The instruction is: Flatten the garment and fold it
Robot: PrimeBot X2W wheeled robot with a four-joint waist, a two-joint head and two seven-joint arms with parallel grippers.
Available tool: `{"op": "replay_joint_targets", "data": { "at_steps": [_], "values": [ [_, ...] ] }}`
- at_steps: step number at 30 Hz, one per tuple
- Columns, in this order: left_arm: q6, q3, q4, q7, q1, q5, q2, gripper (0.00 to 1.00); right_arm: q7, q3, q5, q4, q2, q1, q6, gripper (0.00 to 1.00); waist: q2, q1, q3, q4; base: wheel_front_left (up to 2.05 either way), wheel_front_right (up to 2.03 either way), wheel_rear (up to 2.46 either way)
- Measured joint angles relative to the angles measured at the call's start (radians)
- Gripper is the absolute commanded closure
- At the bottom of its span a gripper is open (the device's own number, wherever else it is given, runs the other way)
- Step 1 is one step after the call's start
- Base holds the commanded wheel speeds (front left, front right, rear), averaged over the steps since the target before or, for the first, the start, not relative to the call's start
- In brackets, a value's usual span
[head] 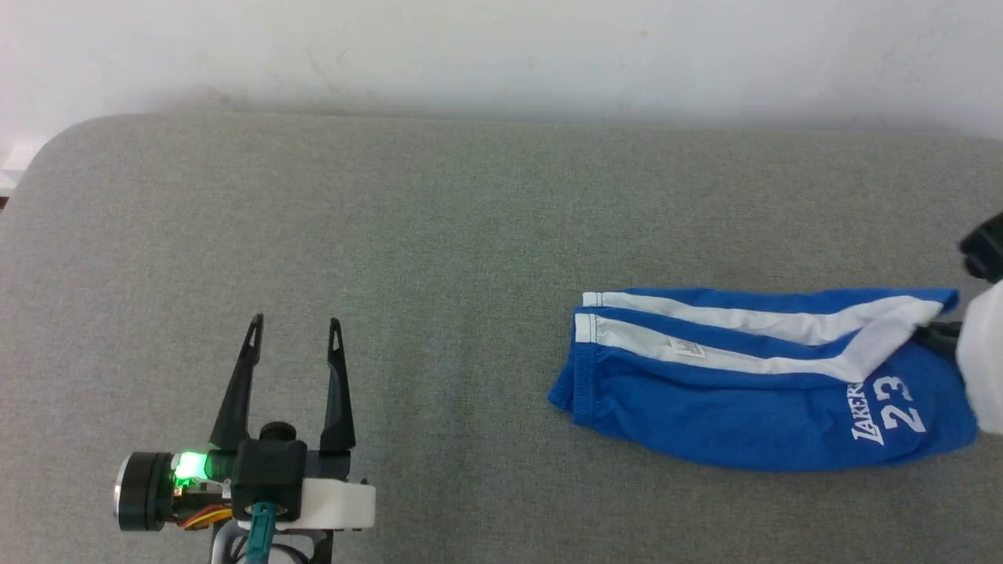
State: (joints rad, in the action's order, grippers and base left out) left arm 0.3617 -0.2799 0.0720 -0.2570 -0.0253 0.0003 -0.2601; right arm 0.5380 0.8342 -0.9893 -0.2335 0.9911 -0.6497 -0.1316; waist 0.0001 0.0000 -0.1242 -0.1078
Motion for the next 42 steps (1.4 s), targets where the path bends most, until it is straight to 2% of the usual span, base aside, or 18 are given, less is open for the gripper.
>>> {"op": "replay_joint_targets", "data": {
  "at_steps": [7,12,17,23,28,34,35,37,42],
  "values": [
    [0.000,-0.014,-0.001,0.000,-0.003,0.000,0.006,0.00,0.081,0.011,-0.009,0.263,-0.027,-0.030,0.000,1.00,0.0000,0.0000,-0.016,-0.020,0.00,0.00,0.00],
    [-0.002,-0.027,-0.002,0.000,-0.028,0.000,0.019,0.00,0.143,0.050,0.035,0.316,-0.114,-0.119,0.000,1.00,0.0000,0.0001,-0.040,-0.043,0.00,0.00,0.00],
    [-0.008,-0.045,-0.002,0.000,-0.075,0.000,0.041,0.00,0.176,0.119,0.079,0.250,-0.230,-0.214,0.000,1.00,0.0000,0.0001,-0.076,-0.074,0.00,0.00,0.00],
    [-0.009,-0.058,-0.004,0.000,-0.114,0.000,0.062,0.00,0.174,0.243,0.121,0.072,-0.347,-0.294,0.000,1.00,0.0000,0.0002,-0.127,-0.114,0.00,0.00,0.00],
    [-0.010,-0.070,-0.009,0.000,-0.134,0.000,0.071,0.00,0.153,0.370,0.151,-0.051,-0.372,-0.309,0.000,1.00,-0.0001,0.0002,-0.162,-0.146,0.00,0.00,0.00],
    [-0.009,-0.060,-0.012,0.000,-0.137,-0.001,0.068,0.00,0.072,0.397,0.112,-0.091,-0.378,-0.323,0.000,1.00,0.0000,0.0000,-0.178,-0.150,0.00,0.00,0.00],
    [-0.009,-0.058,-0.014,0.000,-0.136,-0.001,0.067,0.00,0.049,0.401,0.108,-0.089,-0.377,-0.324,0.000,0.88,0.0000,0.0000,-0.176,-0.147,0.00,0.00,0.00],
    [-0.009,-0.050,-0.019,0.000,-0.133,-0.002,0.063,0.00,-0.008,0.407,0.105,-0.076,-0.370,-0.324,0.000,0.00,0.0000,0.0002,-0.168,-0.139,0.00,0.00,0.00],
    [-0.009,-0.037,-0.022,0.000,-0.098,-0.005,0.043,0.00,-0.200,0.365,0.105,0.006,-0.341,-0.327,0.000,0.00,0.0000,0.0001,-0.131,-0.105,0.00,0.00,0.00]
  ]
}}
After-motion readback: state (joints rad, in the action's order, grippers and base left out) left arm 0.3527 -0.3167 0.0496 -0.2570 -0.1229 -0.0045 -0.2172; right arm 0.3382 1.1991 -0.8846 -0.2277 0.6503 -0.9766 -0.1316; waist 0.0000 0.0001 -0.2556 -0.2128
